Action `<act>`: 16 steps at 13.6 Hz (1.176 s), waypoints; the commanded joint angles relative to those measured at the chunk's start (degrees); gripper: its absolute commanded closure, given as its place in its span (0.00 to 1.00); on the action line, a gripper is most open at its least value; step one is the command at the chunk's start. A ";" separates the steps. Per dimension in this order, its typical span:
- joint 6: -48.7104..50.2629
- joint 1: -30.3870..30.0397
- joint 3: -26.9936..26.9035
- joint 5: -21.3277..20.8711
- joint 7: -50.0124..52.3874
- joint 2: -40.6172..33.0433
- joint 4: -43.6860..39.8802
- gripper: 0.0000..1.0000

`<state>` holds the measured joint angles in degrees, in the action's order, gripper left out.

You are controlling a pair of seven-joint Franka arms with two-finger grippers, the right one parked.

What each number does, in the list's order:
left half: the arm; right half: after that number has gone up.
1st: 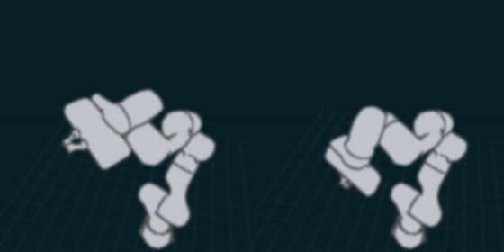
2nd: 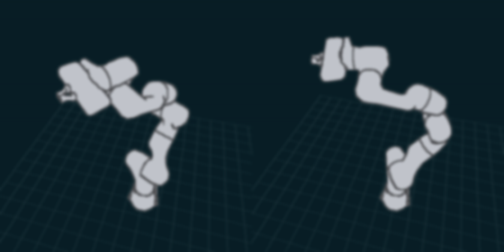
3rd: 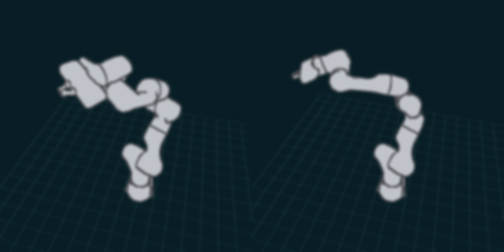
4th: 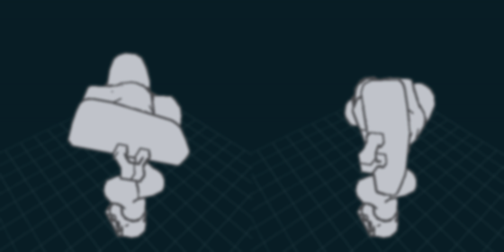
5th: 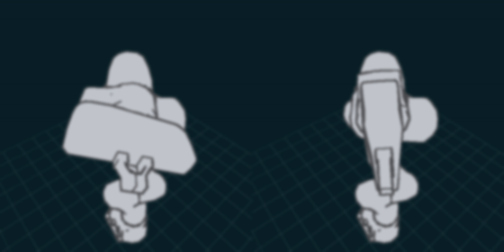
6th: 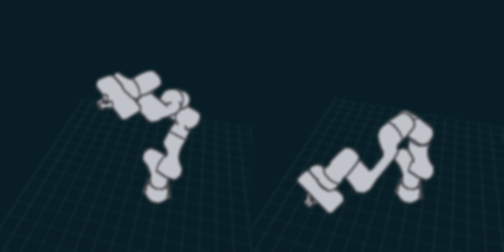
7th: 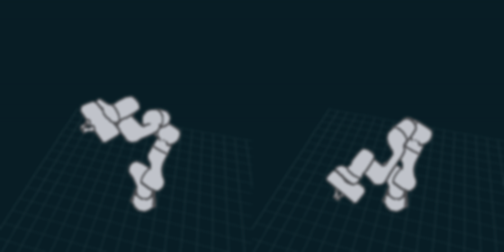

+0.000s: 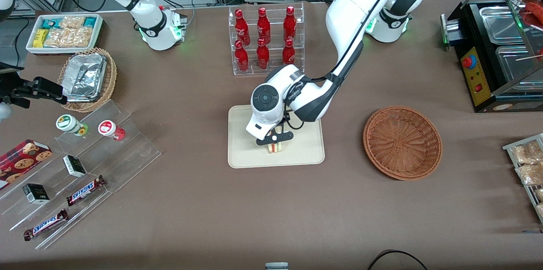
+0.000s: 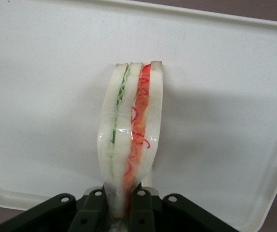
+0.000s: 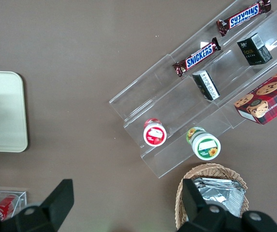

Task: Place sandwich from basket to tray

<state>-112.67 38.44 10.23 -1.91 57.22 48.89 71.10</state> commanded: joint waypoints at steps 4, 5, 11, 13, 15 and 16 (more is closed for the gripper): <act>-0.09 1.02 -0.65 -3.01 3.25 1.82 -2.45 0.85; -0.09 1.02 -0.65 -3.01 3.16 1.82 -2.37 0.42; 0.79 0.76 -0.56 -2.92 5.80 -0.54 -2.54 0.00; 3.15 0.41 -0.74 -2.92 5.27 -3.09 -2.54 0.00; 5.87 -0.55 -0.65 -2.57 4.31 -5.90 -2.81 0.00; 7.19 -1.69 -0.56 -2.31 3.00 -7.48 -2.72 0.00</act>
<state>-108.67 38.01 9.92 -3.97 61.35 45.27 67.63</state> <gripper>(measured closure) 0.000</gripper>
